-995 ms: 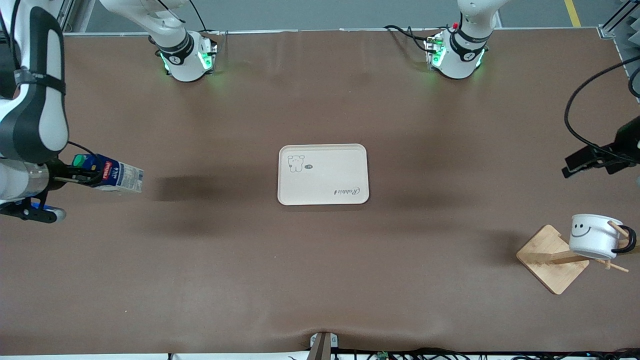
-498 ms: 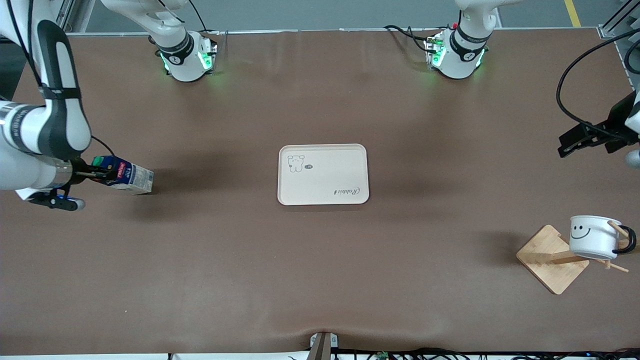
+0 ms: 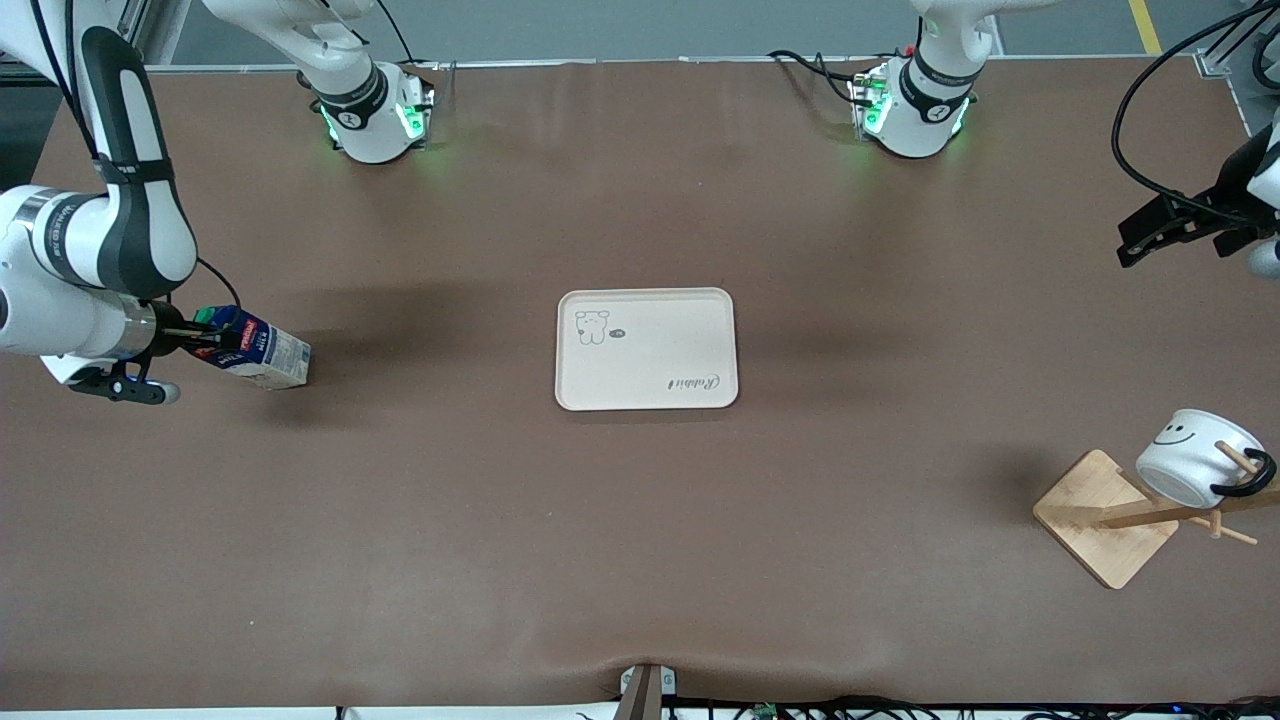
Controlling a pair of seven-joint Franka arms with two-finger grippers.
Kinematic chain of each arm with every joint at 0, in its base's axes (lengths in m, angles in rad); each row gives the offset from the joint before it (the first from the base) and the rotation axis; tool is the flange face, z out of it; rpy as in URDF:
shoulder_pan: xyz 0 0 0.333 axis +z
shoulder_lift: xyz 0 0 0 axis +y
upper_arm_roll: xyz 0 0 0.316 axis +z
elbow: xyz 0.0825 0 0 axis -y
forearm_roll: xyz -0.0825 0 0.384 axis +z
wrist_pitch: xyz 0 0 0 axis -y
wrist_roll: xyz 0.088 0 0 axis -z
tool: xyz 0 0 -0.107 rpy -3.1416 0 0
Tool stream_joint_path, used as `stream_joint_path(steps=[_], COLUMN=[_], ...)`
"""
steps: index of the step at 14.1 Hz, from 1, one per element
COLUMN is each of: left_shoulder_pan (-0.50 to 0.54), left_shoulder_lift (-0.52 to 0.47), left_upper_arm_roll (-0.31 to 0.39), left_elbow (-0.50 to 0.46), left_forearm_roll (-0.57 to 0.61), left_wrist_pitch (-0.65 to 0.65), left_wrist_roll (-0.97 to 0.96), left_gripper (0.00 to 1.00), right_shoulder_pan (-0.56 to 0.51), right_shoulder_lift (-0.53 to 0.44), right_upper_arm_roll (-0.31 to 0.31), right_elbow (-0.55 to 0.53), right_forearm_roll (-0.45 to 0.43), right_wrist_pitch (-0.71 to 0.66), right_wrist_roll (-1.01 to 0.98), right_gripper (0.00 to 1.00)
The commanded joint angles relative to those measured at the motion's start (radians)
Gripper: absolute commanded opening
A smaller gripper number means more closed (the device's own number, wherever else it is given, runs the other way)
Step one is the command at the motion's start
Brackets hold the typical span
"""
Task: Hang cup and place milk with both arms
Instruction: 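Carry the milk carton away from the tray with the right gripper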
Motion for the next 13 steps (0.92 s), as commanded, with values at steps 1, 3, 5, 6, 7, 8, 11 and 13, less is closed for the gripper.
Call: stream_joint_path(steps=[1, 3, 5, 6, 7, 8, 11, 13], left_shoulder_pan=[-0.011, -0.01, -0.007, -0.006, -0.01, -0.01, -0.01, -0.01], left_shoulder_lift=[-0.029, -0.03, -0.029, -0.029, -0.029, -0.029, -0.027, -0.027], left_upper_arm_roll=[0.013, 0.01, 0.009, 0.004, 0.001, -0.001, -0.011, -0.011], left_elbow=[-0.02, -0.02, -0.019, -0.02, -0.022, -0.022, -0.023, -0.022], left_forearm_roll=[-0.005, -0.008, -0.048, -0.052, -0.052, -0.054, -0.054, -0.054], left_wrist_pitch=[-0.027, -0.035, -0.038, -0.038, -0.041, -0.041, -0.043, -0.043], left_wrist_roll=[0.005, 0.002, 0.005, 0.005, 0.005, 0.007, 0.007, 0.008], left_gripper=[1.0, 1.0, 1.0, 1.0, 1.0, 1.0, 1.0, 1.0], right_shoulder_pan=[-0.024, -0.024, -0.023, -0.021, -0.021, -0.018, -0.004, 0.002], right_shoulder_lift=[0.0, 0.0, 0.0, 0.0, 0.0, 0.0, 0.0, 0.004], right_upper_arm_roll=[0.016, 0.018, 0.018, 0.018, 0.018, 0.019, 0.025, 0.025], right_elbow=[-0.051, -0.051, -0.05, -0.047, -0.041, -0.029, 0.063, 0.123], right_forearm_roll=[-0.025, -0.025, -0.025, -0.025, -0.025, -0.024, -0.01, -0.01], right_wrist_pitch=[0.025, 0.022, 0.019, 0.019, 0.018, 0.002, -0.111, -0.159], right_wrist_roll=[-0.027, -0.027, -0.027, -0.027, -0.027, -0.025, -0.025, -0.024], right_gripper=[1.0, 1.0, 1.0, 1.0, 1.0, 1.0, 1.0, 1.0])
